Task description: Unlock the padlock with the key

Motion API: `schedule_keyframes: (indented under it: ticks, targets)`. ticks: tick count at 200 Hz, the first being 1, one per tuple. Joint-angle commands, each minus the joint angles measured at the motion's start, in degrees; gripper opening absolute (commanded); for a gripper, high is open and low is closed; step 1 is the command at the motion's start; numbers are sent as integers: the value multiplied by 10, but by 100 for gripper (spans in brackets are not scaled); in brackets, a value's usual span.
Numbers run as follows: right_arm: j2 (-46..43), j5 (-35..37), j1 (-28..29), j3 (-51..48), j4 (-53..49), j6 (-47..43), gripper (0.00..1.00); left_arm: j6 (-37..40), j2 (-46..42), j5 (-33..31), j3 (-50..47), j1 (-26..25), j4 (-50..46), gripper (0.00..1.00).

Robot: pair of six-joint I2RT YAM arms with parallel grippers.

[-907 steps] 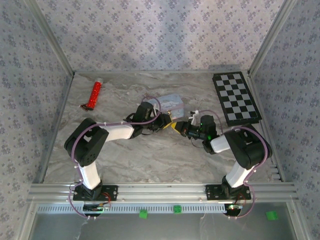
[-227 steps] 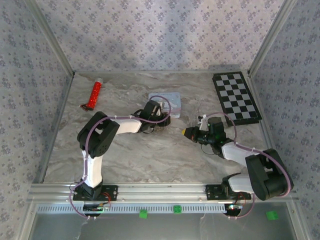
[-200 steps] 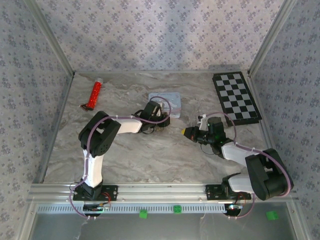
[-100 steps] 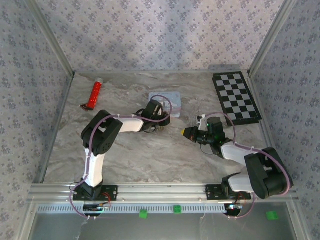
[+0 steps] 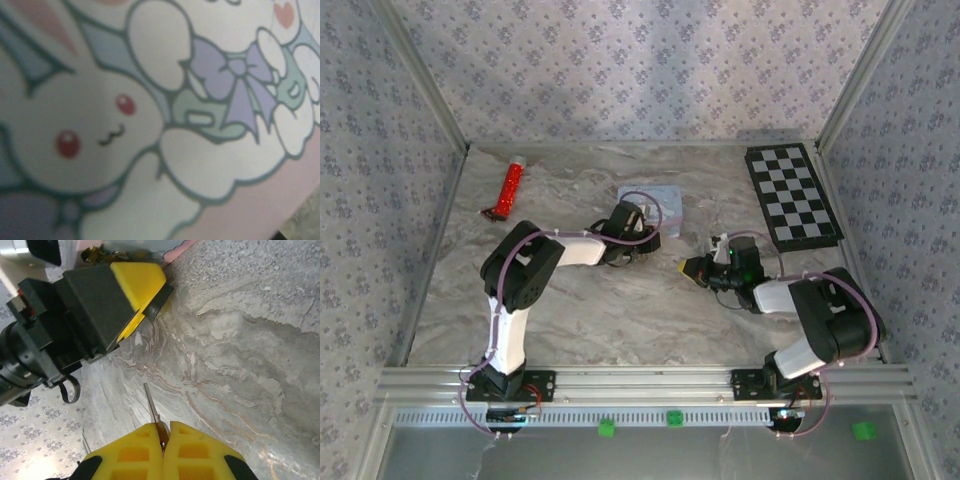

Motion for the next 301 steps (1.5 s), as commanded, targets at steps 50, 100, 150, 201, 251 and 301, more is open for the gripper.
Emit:
schedule_keyframes:
  ticks: [50,100,150,201,251,301]
  targets:
    - [76,-16,12,-6,120,69,0,-114,-41,89,-36,5,43,18]
    - [89,-17,18,-2,127,73,0,-180,-47,117,-67,14,80,15]
    - [161,-68,-2,11,216,133,0,-205,-49,137,-73,18,103,14]
    - [187,-74,-2,19,253,153,0,-218,-50,150,-80,18,119,14]
    - [227,-85,-6,38,316,194,0,-222,-47,158,-77,18,120,14]
    - [232,-90,-7,39,331,198,0,-233,-43,165,-72,19,123,14]
